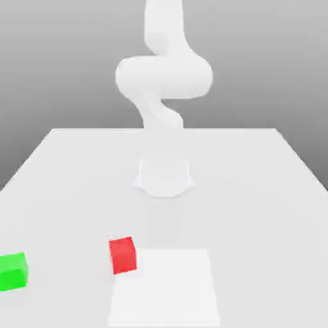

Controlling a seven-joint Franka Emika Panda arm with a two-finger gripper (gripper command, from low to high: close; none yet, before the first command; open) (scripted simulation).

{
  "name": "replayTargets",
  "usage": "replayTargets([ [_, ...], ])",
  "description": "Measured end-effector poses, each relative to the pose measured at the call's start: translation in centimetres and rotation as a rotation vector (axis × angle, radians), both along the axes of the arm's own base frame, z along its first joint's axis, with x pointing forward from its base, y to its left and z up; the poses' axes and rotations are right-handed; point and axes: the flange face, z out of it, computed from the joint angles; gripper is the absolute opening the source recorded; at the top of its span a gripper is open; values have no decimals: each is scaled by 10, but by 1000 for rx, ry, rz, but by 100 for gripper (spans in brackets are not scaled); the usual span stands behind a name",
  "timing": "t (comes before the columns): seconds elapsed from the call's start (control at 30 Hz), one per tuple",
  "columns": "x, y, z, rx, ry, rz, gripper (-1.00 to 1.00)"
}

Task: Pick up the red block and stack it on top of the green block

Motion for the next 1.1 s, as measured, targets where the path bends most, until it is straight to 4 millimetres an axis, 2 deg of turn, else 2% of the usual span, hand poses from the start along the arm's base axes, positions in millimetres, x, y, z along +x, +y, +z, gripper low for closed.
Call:
replayTargets([
  [0.13,39,-24,-99,-23,149,51,0],
  [0.2,49,-33,-149,-35,221,77,0],
  [0.3,52,-44,-224,-53,331,120,0],
  [0.43,36,-58,-325,-80,487,183,0],
  [0.5,17,-64,-376,-94,572,219,0],
  [0.57,-10,-70,-427,-110,666,260,0],
  [0.63,-21,-72,-454,-116,700,278,0],
  [0.87,-25,-74,-511,-117,713,283,0],
  [0.9,-26,-74,-516,-116,713,282,-100],
  [1.1,-27,-73,-519,-115,715,282,-100],
])
